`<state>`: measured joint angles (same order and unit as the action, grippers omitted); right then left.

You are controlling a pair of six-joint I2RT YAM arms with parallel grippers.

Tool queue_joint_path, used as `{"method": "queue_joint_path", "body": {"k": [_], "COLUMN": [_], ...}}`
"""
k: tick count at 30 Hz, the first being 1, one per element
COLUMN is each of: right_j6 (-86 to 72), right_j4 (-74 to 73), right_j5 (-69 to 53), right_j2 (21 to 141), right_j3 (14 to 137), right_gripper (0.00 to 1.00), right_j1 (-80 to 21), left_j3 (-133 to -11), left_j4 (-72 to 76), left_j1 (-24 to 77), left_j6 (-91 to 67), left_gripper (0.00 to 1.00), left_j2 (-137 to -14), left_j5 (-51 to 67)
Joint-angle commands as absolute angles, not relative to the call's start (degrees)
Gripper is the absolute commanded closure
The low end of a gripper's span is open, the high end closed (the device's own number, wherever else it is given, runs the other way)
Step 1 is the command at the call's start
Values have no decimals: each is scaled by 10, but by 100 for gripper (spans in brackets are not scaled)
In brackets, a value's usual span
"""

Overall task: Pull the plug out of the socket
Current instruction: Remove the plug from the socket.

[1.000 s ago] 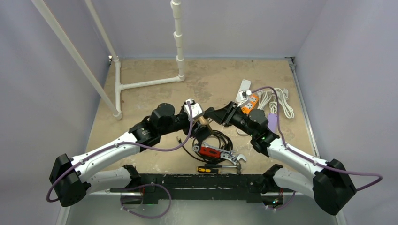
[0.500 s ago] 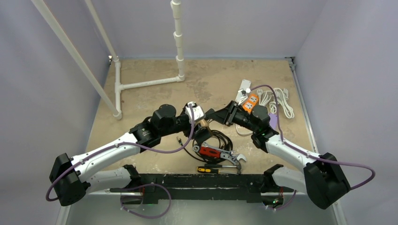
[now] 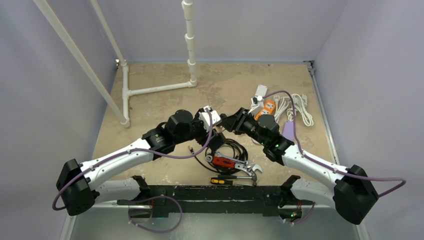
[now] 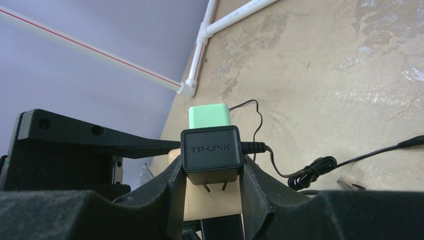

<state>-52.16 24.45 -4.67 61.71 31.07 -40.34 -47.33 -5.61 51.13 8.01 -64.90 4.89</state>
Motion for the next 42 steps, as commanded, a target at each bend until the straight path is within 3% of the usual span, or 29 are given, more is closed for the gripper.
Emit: {"method": "queue_joint_path", "body": {"k": [1, 12, 21, 32, 38, 42], "right_j6": [-549, -586, -548, -536, -537, -550], "right_j4": [313, 429, 355, 278, 269, 310], "right_j5": [-49, -229, -141, 23, 1, -83], "right_j2": [589, 648, 608, 579, 575, 572], "right_j3": [351, 291, 323, 358, 359, 335], "right_gripper": [100, 100, 100, 100, 100, 100], "right_j1": [-411, -311, -330, -438, -431, -382], "left_j3": [-475, -467, -480, -490, -476, -454], "left_j4": [-38, -43, -52, -58, -49, -30], "left_j1": [516, 534, 536, 525, 526, 532], "left_j6": [91, 121, 104, 86, 106, 119], "left_gripper": [100, 100, 100, 100, 100, 100], "left_j2": [-637, -612, -635, -653, -631, -600], "left_j5": [82, 127, 44, 2, 62, 67]}}
